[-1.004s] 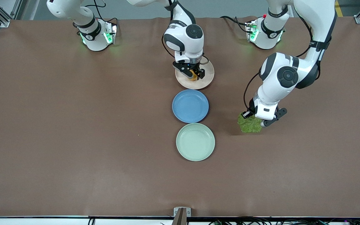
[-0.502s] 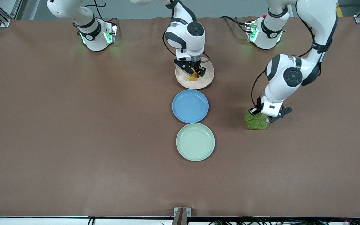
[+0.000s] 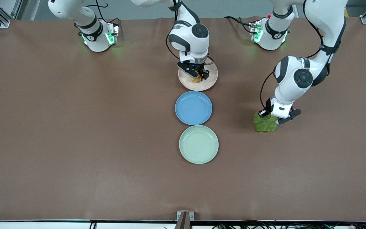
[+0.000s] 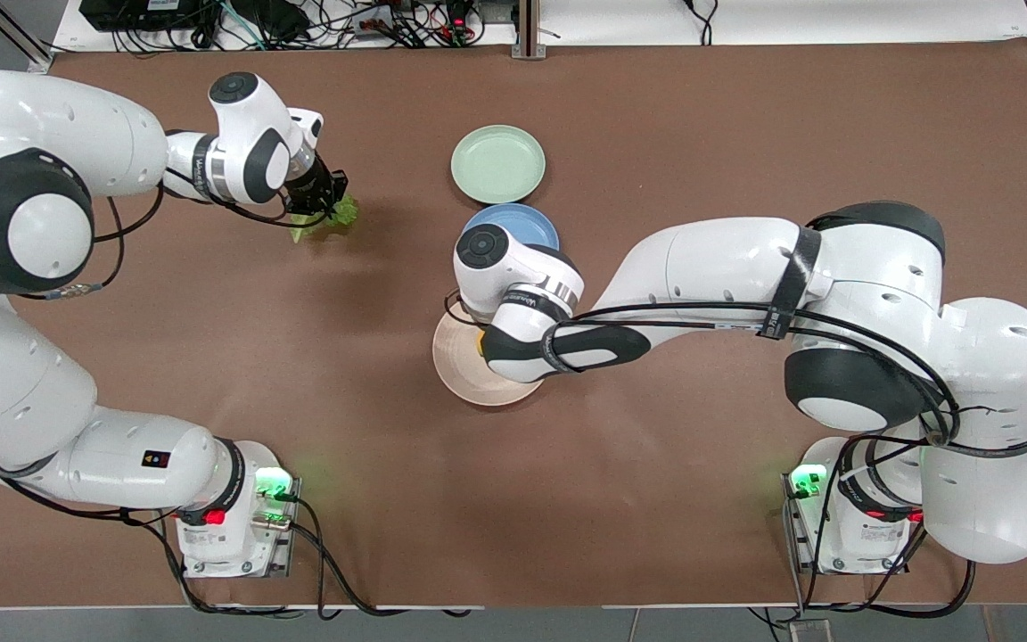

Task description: Pick lemon and lettuce from plates

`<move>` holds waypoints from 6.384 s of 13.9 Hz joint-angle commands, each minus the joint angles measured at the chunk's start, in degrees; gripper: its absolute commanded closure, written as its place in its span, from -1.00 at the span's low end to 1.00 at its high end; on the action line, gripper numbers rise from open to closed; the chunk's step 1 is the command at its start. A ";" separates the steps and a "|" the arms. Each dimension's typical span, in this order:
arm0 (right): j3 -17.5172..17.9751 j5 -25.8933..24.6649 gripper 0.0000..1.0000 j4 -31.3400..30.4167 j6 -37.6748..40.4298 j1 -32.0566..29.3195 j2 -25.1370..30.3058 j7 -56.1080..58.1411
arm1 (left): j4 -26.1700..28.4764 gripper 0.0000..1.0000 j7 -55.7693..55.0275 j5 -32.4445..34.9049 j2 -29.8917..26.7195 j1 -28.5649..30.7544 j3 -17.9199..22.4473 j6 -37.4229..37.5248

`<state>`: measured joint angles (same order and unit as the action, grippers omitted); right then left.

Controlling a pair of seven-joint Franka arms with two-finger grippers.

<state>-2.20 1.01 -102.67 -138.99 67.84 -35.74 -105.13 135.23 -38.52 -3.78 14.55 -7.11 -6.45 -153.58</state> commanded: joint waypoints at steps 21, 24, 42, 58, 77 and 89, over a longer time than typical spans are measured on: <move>-0.35 -0.48 0.99 -21.33 12.16 -39.68 30.63 64.11 | -0.93 -0.99 4.06 1.14 -1.97 1.49 -0.32 -0.68; -0.35 -0.05 0.99 -24.76 11.11 -49.88 31.87 79.06 | -1.80 -0.99 11.23 1.14 -7.32 1.66 -0.15 5.89; -0.26 0.13 0.98 -35.06 -13.40 -62.83 20.72 103.63 | -31.33 -1.00 28.94 1.14 -18.86 5.71 0.29 53.37; 0.70 0.13 0.78 -35.76 -13.59 -62.13 19.66 103.55 | -46.19 -1.00 28.33 1.23 -12.97 5.53 0.91 54.17; 1.67 0.22 -1.00 -27.79 -0.38 -62.13 21.76 103.11 | -46.28 -1.00 28.85 1.23 -13.85 5.62 1.00 54.70; 0.79 -2.41 -1.00 0.07 37.97 -66.61 27.92 106.43 | -46.98 -1.00 31.66 2.72 -13.93 7.73 0.91 55.93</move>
<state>-1.73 0.10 -107.41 -105.90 2.42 -7.94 -0.96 88.93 -7.80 -2.35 1.01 0.47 -5.28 -98.86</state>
